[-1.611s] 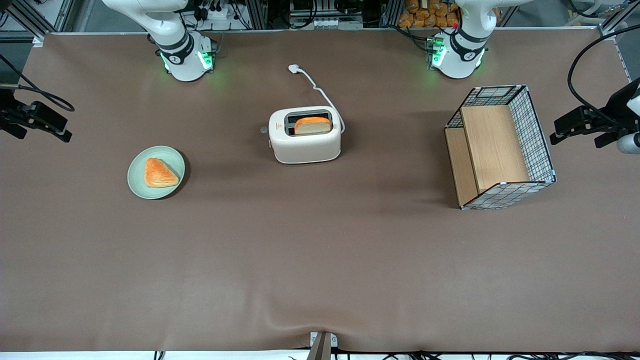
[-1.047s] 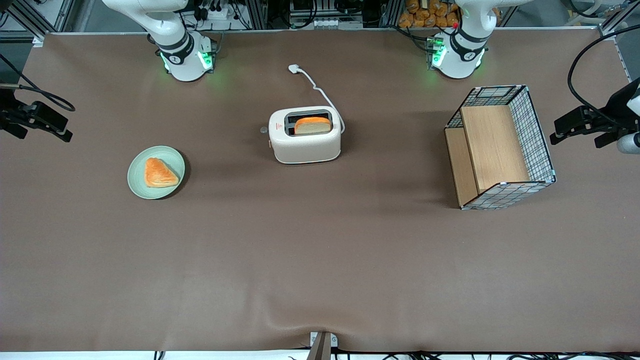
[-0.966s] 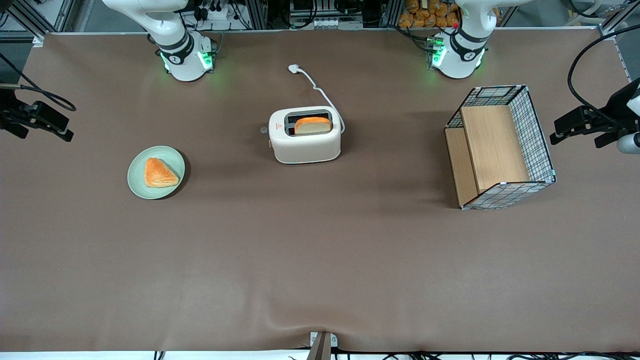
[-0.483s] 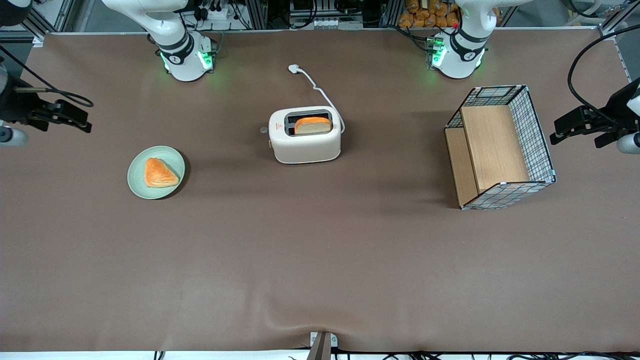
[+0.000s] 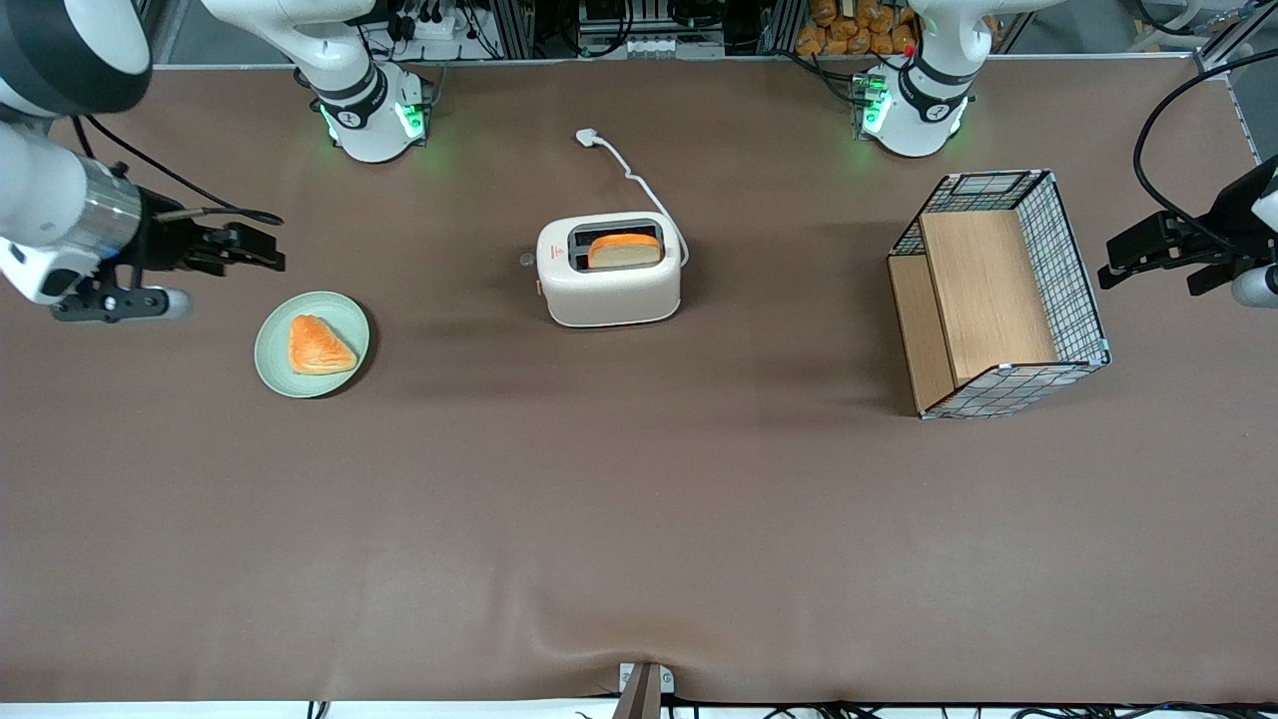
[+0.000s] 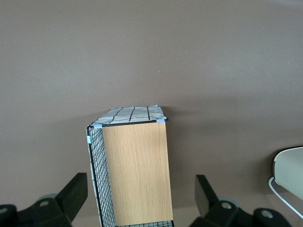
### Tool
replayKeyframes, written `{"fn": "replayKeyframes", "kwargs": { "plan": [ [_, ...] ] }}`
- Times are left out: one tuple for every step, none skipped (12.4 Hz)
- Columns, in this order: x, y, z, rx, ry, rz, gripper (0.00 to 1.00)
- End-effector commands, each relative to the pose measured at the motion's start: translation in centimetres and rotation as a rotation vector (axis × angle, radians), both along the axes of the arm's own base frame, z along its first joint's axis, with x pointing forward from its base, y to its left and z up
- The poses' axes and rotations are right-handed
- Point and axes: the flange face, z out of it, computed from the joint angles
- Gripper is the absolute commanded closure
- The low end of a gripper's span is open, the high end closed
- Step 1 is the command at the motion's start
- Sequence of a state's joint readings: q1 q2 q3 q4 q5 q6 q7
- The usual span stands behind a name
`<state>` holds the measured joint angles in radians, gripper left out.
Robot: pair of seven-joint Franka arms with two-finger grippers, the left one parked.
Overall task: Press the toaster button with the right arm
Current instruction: 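Move the right gripper to the side lever of the white toaster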
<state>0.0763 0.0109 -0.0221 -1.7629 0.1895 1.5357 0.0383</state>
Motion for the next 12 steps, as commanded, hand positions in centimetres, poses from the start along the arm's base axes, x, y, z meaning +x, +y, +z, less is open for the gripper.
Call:
{"fn": "replayKeyframes", "kwargs": {
  "plan": [
    [-1.5, 2.6, -2.3, 0.025, 0.018, 0.014, 1.00],
    [-2.0, 4.0, -3.8, 0.026, 0.026, 0.032, 1.00],
    [-2.8, 5.8, -4.9, 0.055, 0.013, 0.037, 1.00],
    [-3.2, 7.1, -5.9, 0.071, -0.001, 0.041, 1.00],
    [-3.5, 8.3, -6.7, 0.071, -0.006, 0.054, 1.00],
    [-4.2, 10.2, -7.9, 0.080, -0.007, 0.078, 1.00],
    [-5.4, 11.5, -9.4, 0.127, -0.018, 0.057, 1.00],
    [-6.3, 12.4, -10.4, 0.172, -0.030, 0.030, 1.00],
    [-7.5, 15.0, -11.1, 0.174, -0.042, 0.069, 1.00],
    [-8.2, 16.3, -12.1, 0.165, -0.043, 0.064, 1.00],
    [-9.0, 17.7, -12.9, 0.154, -0.039, 0.066, 1.00],
    [-9.7, 18.4, -13.9, 0.144, -0.031, 0.067, 1.00]
  ]
}}
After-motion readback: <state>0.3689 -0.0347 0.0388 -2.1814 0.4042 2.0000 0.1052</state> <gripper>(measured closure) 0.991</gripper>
